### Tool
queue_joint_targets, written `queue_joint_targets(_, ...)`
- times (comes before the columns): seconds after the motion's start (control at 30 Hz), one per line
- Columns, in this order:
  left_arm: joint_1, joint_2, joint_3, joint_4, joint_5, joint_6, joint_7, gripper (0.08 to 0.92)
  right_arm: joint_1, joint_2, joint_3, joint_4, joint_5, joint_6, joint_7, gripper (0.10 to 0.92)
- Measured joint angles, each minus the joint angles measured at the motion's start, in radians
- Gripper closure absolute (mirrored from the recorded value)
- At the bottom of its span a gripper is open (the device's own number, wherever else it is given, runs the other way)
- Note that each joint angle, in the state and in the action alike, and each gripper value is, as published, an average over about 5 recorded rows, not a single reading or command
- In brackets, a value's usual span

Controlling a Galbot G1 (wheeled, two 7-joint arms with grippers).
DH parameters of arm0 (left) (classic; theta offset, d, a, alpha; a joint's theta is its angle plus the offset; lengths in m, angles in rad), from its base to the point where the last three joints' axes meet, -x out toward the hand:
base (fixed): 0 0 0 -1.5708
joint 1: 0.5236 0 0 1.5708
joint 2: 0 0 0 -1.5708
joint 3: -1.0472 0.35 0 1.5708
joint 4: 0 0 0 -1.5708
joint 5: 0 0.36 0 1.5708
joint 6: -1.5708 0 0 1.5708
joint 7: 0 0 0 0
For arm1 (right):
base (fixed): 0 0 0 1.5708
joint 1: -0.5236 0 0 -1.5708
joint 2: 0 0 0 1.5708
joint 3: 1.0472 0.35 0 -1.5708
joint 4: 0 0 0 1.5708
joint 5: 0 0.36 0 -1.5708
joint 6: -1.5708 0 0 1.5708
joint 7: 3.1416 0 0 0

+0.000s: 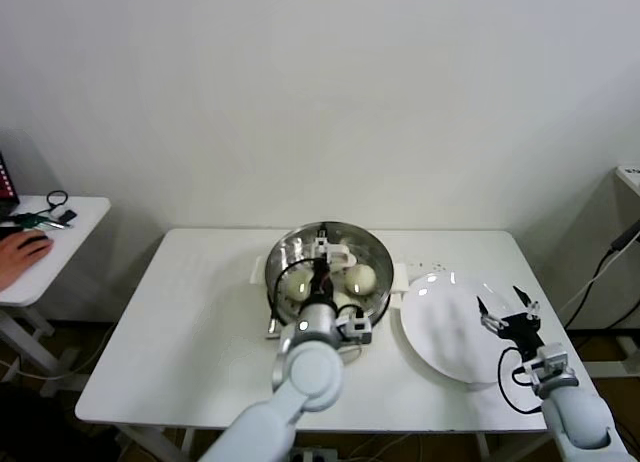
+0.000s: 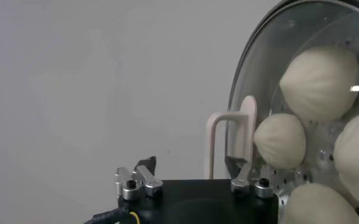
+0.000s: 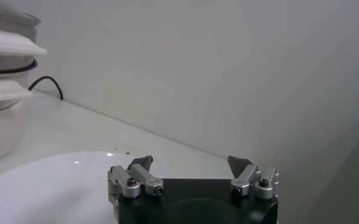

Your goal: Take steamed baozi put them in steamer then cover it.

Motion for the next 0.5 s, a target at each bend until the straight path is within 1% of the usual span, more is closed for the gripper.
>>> queue_joint_targets(0.13, 0.019, 0.024, -0.008, -0.046, -0.020, 0.000, 0.004, 0.189, -0.001, 0.001, 0.004, 0.009, 0.011, -0.018, -0.001, 0.203)
queue_joint_targets(0.33, 0.057, 0.070, -0.025, -0.129, -0.062, 0.001, 0.001, 0.177, -0.007, 0.004, 0.007, 0.025, 0.029, -0.038, 0.000, 0.203)
queue_joint_targets(0.5, 0.101, 0.118, -0.058, -0.212, -0.133, 0.001, -0.030, 0.177, -0.016, 0.012, 0.013, 0.041, 0.037, -0.044, 0.001, 0.203)
